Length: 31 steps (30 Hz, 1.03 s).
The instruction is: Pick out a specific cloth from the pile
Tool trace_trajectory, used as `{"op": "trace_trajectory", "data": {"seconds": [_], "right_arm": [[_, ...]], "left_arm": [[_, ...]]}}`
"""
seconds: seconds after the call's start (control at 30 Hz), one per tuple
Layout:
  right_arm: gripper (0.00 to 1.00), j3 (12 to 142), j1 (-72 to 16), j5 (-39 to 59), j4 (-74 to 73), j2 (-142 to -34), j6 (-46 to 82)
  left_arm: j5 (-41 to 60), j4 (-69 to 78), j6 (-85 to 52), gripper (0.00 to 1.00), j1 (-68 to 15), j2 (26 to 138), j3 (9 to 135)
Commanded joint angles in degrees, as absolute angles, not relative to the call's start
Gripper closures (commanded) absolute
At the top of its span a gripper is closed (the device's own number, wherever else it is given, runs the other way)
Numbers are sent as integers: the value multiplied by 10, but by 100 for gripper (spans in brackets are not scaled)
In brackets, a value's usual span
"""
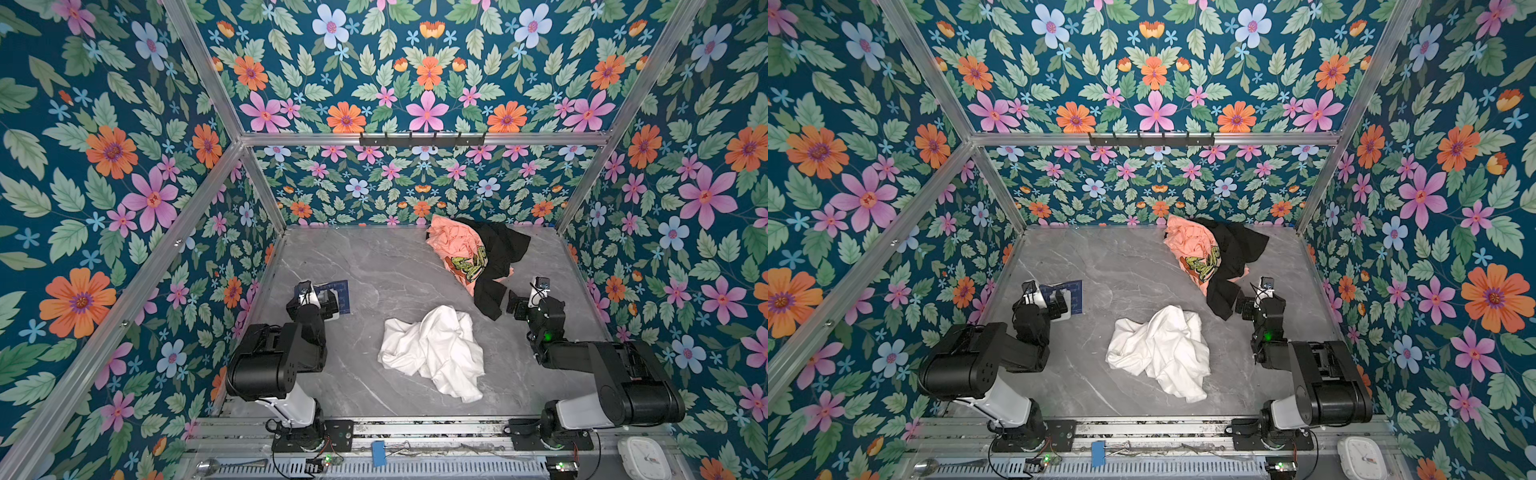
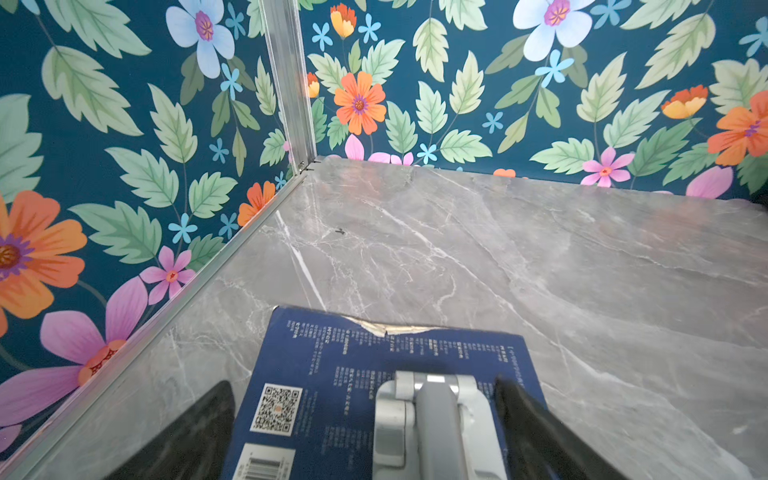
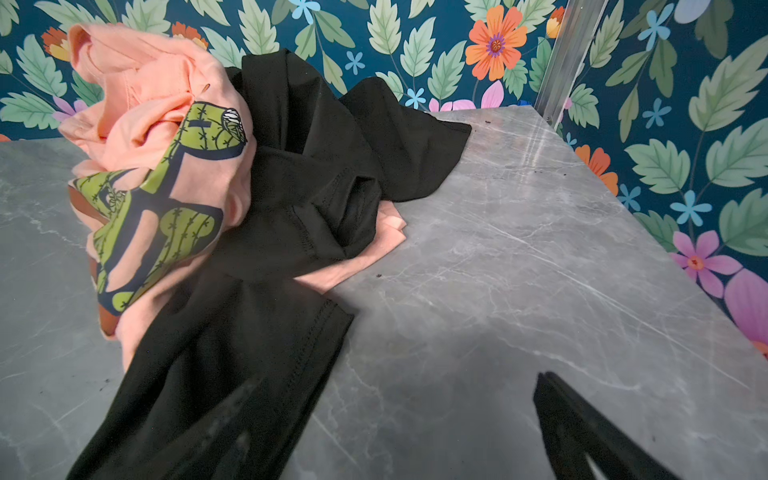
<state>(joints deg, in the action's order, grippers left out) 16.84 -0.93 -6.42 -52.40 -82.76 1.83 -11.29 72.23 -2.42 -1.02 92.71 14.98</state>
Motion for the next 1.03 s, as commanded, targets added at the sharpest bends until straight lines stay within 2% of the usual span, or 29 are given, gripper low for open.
{"op": "trace_trajectory", "data": {"seconds": [0.0,1.0], "right_arm": [[1,170,-9,-70,-523,-826,28],[1,174,-6,-63,-516,-825,29]], "left_arm": [[-107,737,-22,0,-10,926,154],[-72,724,-4,0,-12,926,162]]}}
